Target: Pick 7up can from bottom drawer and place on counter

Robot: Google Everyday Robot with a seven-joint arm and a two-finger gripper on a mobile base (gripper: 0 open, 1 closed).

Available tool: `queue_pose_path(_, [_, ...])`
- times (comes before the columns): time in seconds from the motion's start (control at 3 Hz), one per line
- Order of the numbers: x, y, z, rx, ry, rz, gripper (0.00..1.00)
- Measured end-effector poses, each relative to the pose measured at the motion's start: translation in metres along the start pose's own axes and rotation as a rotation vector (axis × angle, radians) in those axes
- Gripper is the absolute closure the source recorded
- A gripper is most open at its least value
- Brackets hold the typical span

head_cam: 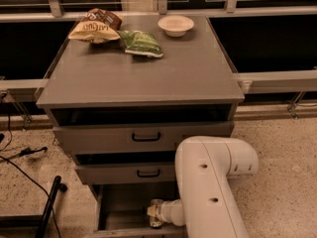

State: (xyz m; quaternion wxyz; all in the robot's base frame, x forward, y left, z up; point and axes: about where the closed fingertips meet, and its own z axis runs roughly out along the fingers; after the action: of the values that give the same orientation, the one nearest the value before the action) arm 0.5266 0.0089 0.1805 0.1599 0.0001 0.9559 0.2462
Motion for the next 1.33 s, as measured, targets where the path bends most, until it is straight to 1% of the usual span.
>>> queue_pose_path(0.33, [0.0,0.006,-0.03,-0.054,-0.153,0.005,1.0])
queue_pose_path(0.67, [-0.001,0.005,-0.051,-0.143,-0.312,0.015,1.0])
queue_pose_path(1.0, [-0.008,0.004,-0.055,-0.152,-0.344,0.014,1.0])
queue_pose_path(1.33, [-0.008,0.008,-0.057,-0.172,-0.385,0.011,1.0])
